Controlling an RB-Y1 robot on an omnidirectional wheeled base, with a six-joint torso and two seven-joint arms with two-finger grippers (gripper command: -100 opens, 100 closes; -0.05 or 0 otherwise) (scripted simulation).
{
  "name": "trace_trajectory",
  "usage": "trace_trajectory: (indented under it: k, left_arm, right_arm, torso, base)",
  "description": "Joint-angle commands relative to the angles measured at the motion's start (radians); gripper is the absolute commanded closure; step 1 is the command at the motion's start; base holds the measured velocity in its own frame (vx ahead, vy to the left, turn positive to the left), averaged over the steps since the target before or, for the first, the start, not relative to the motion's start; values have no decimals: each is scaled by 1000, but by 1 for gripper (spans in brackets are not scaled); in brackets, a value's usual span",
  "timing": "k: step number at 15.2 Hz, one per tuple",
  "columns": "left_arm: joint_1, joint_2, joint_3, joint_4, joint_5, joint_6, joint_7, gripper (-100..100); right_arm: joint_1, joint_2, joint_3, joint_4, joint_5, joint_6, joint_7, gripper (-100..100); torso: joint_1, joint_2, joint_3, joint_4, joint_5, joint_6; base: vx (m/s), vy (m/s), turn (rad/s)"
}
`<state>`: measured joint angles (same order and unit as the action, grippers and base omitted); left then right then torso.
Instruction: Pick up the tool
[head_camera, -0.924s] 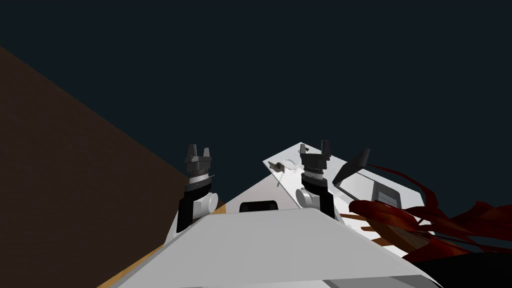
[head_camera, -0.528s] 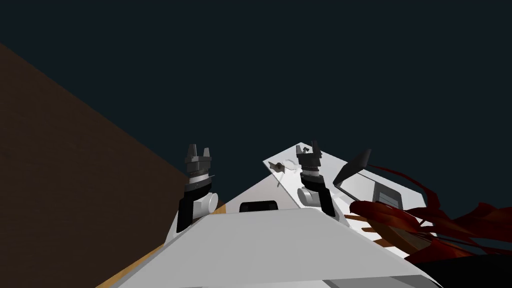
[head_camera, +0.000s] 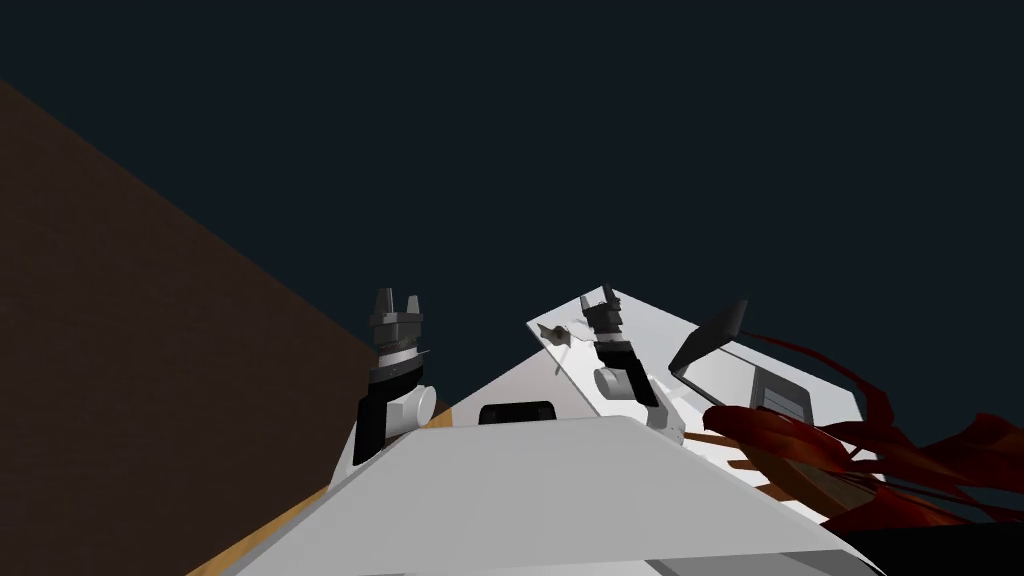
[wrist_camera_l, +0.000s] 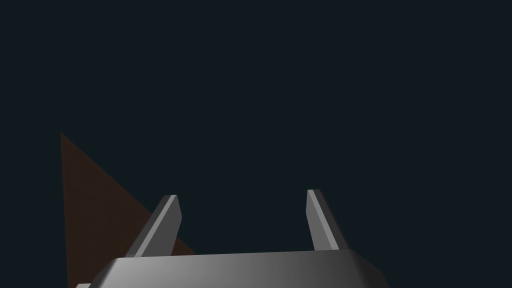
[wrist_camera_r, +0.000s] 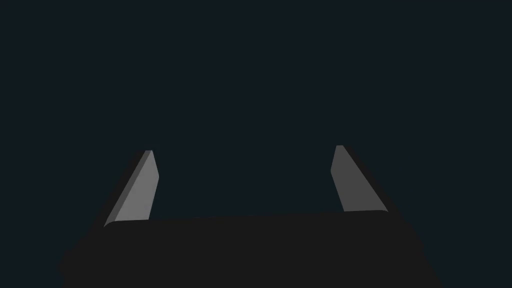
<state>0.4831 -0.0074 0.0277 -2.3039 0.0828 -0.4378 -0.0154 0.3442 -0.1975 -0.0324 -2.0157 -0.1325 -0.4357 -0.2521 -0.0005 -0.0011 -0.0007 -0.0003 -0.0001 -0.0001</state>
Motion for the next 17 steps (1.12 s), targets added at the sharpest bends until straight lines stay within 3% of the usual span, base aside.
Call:
trace_trajectory:
  k: [1,3,4,5,6,8,9,10,11,13,14,16,17]
  left_arm:
    - [0,0,0,0,0,0,0,0]
    - [0,0,0,0,0,0,0,0]
    - [0,0,0,0,0,0,0,0]
    - [0,0,0,0,0,0,0,0]
    - [0,0,0,0,0,0,0,0]
    - [0,0,0,0,0,0,0,0]
    - [0,0,0,0,0,0,0,0]
    - [0,0,0,0,0,0,0,0]
    - [0,0,0,0,0,0,0,0]
    - [0,0,0,0,0,0,0,0]
    - [0,0,0,0,0,0,0,0]
    - [0,0,0,0,0,0,0,0]
    - [0,0,0,0,0,0,0,0]
  right_arm:
    - [-40,-23,-8,50,-3,50,-50,-100]
    - [-40,-23,-8,67,-3,50,-54,-100]
    - [-71,-38,-13,99,-5,88,-93,-100]
    - [-71,-38,-13,113,-5,88,-93,-100]
    - [-103,-51,-19,148,-7,120,-126,-100]
    - [-103,-51,-19,162,-7,128,-134,-100]
    - [-136,-63,-25,204,-9,165,-173,-100]
    - [-136,-63,-25,212,-9,170,-177,-100]
    - [-171,-74,-31,236,-12,204,-209,-100]
    - [-171,-74,-31,265,-12,214,-221,-100]
    - [-206,-84,-38,297,-14,254,-258,-100]
    - [-206,-84,-38,319,-14,258,-267,-100]
    - [-243,-93,-44,355,-17,303,-307,-100]
  torso:
    - [0,0,0,0,0,0]
    - [0,0,0,0,0,0]
    - [0,0,0,0,0,0]
    - [0,0,0,0,0,0]
    - [0,0,0,0,0,0]
    - [0,0,0,0,0,0]
    - [0,0,0,0,0,0]
    - [0,0,0,0,0,0]
    - [0,0,0,0,0,0]
    - [0,0,0,0,0,0]
    - [0,0,0,0,0,0]
    - [0,0,0,0,0,0]
    - [0,0,0,0,0,0]
  base:
    - [6,-1,24]
    - [3,0,9]
    - [3,1,11]
    - [4,0,21]
    - [6,0,23]
    - [6,-1,13]
    - [5,0,15]
    - [5,-2,15]
    - [6,-2,23]
    - [6,-1,19]
    - [5,0,12]
    - [3,0,11]
    - [5,-1,14]
